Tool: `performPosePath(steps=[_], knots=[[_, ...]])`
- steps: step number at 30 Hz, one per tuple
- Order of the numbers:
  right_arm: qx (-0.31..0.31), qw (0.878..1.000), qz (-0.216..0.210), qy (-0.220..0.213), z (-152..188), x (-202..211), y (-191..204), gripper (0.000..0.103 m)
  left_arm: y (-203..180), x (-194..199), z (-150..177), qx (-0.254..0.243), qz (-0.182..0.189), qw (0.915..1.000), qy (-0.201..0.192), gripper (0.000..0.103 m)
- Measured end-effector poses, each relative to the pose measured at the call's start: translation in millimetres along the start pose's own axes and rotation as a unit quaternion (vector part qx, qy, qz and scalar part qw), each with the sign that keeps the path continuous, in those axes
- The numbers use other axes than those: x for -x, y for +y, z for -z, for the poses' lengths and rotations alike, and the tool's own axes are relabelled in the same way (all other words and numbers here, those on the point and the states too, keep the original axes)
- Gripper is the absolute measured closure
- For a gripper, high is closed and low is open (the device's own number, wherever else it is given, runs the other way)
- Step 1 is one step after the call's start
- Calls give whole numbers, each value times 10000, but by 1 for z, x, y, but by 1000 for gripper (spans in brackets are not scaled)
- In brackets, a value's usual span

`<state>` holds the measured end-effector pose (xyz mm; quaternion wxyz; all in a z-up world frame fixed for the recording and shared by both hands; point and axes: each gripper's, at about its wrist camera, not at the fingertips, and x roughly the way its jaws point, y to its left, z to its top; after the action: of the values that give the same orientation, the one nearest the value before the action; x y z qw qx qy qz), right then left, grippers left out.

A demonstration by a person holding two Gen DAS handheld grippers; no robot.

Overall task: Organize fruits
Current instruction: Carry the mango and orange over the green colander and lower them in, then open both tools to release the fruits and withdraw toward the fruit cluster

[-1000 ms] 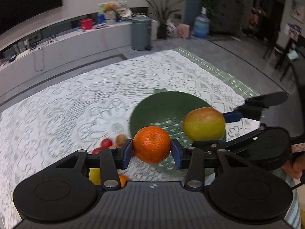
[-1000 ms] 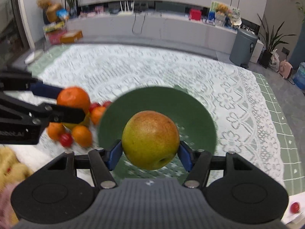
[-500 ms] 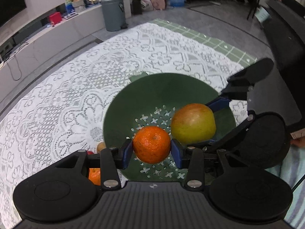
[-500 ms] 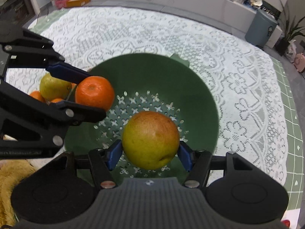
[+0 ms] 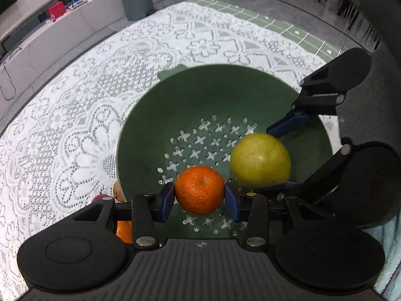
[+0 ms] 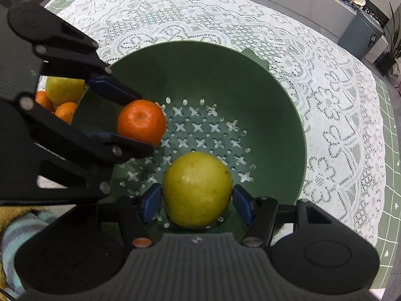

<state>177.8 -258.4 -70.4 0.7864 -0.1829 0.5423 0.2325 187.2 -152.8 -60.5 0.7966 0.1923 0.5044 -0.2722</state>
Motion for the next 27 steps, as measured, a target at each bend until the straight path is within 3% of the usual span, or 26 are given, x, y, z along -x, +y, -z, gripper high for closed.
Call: performPosePath(steps=[15,18,24,27], knots=[[-5,10000,-19,90,-1,1,0,42,-1,-11,0,78,-116,9997,177,51],[36,10000,6,50,1,5,1,33,-2,-11,1,75,-159,9997,163,49],[122,9998,156,-30,4,12,5,32,-4,-6,3,171,-174,9997,81,44],[120,9996,248,-113,5,19,5,25,-4,4,4,249,-266,9993,-16,41]])
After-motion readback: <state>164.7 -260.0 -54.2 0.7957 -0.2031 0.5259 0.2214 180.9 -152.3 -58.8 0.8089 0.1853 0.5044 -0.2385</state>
